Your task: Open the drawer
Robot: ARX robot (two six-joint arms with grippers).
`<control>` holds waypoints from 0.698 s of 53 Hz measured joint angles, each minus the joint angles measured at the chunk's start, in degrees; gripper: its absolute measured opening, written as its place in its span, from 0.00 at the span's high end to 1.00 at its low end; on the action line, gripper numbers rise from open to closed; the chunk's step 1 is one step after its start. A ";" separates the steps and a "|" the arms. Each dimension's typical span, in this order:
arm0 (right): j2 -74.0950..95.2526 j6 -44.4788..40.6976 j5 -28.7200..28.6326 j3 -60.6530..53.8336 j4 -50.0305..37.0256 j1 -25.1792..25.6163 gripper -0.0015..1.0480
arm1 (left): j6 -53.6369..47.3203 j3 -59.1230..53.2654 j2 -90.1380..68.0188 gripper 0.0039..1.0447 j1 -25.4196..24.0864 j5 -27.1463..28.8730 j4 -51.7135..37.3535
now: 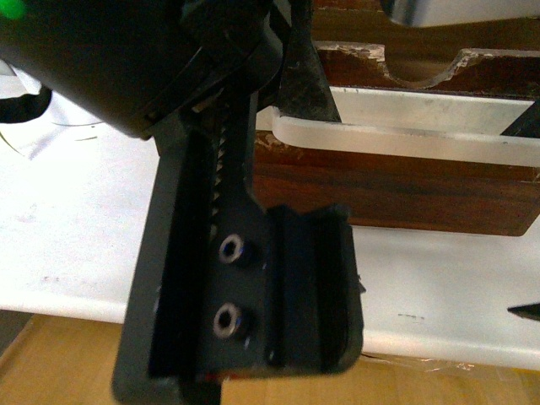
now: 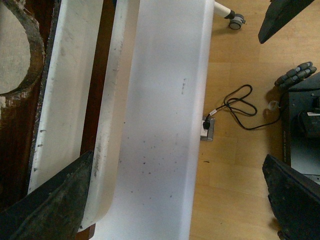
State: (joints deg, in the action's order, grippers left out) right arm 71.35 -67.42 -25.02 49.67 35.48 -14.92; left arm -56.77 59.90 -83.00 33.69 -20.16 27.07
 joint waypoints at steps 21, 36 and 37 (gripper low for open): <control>-2.86 4.22 -3.02 -3.45 -4.70 -0.33 0.09 | 3.76 -4.81 3.76 0.06 0.48 -1.75 -6.34; -7.04 15.21 -8.11 -5.75 -15.76 2.80 0.09 | 15.76 -9.22 9.42 0.06 -1.49 -3.48 -23.43; -7.58 16.31 -8.79 -5.99 -16.68 3.26 0.09 | 17.03 -9.70 9.88 0.06 -1.88 -3.52 -24.55</control>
State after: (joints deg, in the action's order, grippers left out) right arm 63.77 -51.11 -33.80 43.68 18.81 -11.66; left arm -39.75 50.19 -73.12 31.81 -23.68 2.52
